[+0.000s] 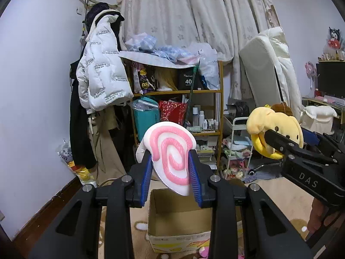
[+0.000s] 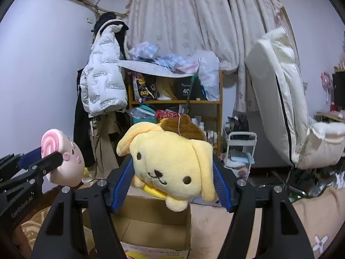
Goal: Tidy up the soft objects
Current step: 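Lift the lollipop plush with the left tool while the right tool lifts the dog plush over the box, then lower both plushes into the box and open both tools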
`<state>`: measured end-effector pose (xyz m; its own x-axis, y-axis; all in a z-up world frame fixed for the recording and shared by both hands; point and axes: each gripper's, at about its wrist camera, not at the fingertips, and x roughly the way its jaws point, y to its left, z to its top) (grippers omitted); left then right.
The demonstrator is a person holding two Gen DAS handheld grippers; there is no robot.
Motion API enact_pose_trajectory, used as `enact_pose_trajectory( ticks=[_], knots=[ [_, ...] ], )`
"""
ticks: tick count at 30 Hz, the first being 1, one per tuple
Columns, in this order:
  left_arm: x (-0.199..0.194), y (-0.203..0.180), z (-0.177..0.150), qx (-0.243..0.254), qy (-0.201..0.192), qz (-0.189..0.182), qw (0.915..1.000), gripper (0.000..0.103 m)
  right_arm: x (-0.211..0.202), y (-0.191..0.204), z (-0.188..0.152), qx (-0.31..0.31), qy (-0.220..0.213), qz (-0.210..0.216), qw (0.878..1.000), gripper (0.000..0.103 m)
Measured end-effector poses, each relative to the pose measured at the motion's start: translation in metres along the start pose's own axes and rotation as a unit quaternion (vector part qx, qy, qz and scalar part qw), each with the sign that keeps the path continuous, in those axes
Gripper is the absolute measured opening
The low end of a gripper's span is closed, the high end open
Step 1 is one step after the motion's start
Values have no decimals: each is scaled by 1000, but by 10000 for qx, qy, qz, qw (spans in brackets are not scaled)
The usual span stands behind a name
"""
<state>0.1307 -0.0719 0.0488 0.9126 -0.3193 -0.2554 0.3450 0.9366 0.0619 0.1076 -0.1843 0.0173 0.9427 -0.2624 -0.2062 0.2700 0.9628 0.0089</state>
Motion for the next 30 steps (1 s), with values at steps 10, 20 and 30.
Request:
enact_pose_trajectory(
  ticks=[10,20,30],
  knots=[
    [19,1,-20,-67,130,114,9998,32,27,-8,-21,158,339,85,9993,73],
    [54,-6,-45,30,835,37,9965,33,51,-11,-46,122,686,253,9973,74],
    [85,0,-72,-136,1555,-331,9872,34,79,-9,-80,127,1379,530,9889,74]
  ],
)
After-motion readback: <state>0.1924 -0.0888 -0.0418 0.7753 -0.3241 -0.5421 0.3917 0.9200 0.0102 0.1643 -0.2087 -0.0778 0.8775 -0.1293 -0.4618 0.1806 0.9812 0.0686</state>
